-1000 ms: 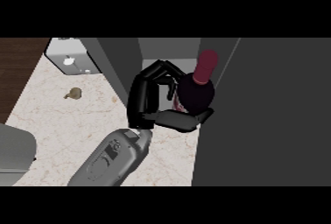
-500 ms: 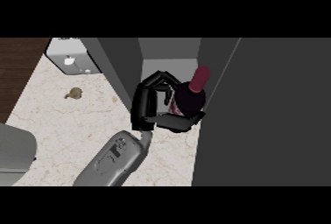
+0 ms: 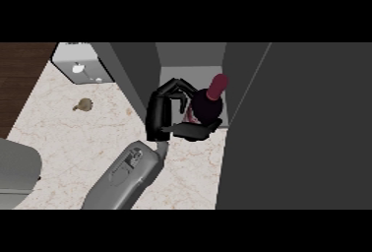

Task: Pick up the wine, place it into the cabinet and close the cabinet

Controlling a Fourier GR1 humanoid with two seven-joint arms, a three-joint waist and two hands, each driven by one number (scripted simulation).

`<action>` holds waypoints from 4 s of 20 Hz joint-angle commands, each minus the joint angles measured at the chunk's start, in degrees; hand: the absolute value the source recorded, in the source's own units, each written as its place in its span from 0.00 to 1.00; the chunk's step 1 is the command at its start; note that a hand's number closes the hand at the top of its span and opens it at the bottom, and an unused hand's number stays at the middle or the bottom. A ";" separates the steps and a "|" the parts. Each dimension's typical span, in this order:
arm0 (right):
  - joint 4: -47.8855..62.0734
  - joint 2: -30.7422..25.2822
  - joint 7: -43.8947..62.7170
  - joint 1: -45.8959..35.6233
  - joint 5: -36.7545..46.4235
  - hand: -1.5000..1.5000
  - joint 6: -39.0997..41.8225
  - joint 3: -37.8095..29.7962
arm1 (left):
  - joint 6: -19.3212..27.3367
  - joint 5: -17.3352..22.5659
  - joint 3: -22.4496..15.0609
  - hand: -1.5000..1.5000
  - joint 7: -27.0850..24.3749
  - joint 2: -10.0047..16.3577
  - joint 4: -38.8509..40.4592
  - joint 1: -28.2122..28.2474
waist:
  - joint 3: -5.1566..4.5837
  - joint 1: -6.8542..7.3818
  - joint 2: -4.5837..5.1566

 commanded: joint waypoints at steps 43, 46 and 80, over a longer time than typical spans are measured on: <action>-0.58 1.03 -0.18 -1.33 -4.25 0.00 1.06 0.52 | -7.67 8.22 21.06 1.00 -16.75 -0.14 50.83 -32.83 | -0.01 -2.77 0.98; -2.86 1.94 -2.83 4.79 -5.26 0.00 2.62 1.08 | -8.83 10.22 23.25 1.00 -18.89 -0.15 51.20 -30.92 | 0.03 -2.99 0.87; -1.25 0.92 -2.21 1.59 -4.96 0.00 3.09 0.82 | -8.68 6.52 25.56 0.00 -24.31 1.76 62.01 -29.71 | -0.04 -3.97 1.77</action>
